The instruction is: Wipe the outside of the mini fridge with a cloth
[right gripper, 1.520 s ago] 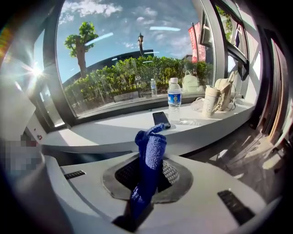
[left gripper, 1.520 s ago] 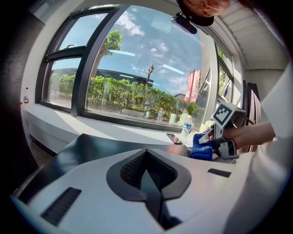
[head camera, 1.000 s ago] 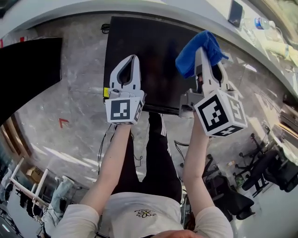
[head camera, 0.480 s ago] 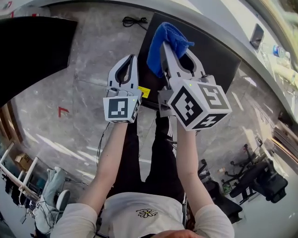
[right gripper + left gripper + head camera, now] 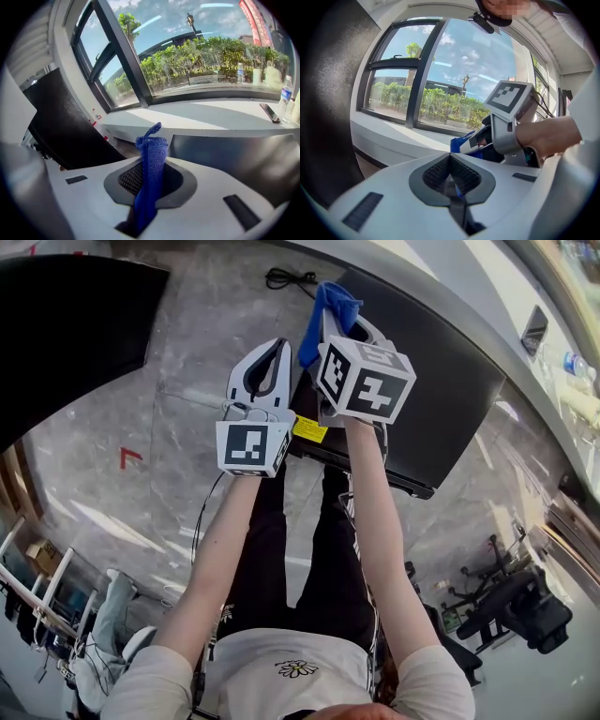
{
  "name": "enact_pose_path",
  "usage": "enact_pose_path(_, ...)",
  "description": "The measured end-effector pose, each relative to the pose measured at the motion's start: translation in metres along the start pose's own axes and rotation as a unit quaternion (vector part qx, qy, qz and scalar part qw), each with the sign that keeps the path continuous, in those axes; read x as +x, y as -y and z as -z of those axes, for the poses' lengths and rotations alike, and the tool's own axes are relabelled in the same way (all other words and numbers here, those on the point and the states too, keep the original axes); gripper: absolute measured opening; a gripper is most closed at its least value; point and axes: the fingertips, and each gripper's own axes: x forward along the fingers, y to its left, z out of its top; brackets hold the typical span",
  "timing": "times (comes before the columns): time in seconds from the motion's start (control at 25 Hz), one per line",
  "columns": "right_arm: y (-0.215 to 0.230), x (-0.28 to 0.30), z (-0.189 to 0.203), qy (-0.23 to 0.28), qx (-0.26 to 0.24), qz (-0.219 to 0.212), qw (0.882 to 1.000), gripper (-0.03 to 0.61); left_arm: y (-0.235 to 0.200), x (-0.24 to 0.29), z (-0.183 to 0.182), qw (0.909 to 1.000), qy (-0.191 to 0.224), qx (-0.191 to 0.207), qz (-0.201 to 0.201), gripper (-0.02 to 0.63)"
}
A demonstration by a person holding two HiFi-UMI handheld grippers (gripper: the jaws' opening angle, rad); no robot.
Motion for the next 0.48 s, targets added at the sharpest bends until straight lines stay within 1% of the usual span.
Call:
enact_pose_path(0.08, 0.007, 0.007, 0.002, -0.007, -0.024, 0.024, 0.999, 0.062, 0.001, 0.003, 0.004, 1.0, -0.003, 0.005, 0.005, 0.005)
enact_pose_path(0.2, 0.022, 0.013, 0.008, -0.02, -0.045, 0.052, 0.997, 0.062, 0.002, 0.002, 0.008, 1.0, -0.004, -0.008, -0.001, 0.005)
enact_pose_path(0.32, 0.03, 0.013, 0.013, -0.022, -0.045, 0.056, 0.997, 0.061, 0.006, 0.001, 0.013, 0.9999, -0.01, -0.014, -0.002, 0.005)
enact_pose_path(0.48, 0.034, 0.008, 0.012, -0.019, -0.076, 0.069, 0.995, 0.063, 0.015, 0.002, 0.017, 0.9998, -0.02, -0.004, 0.006, 0.005)
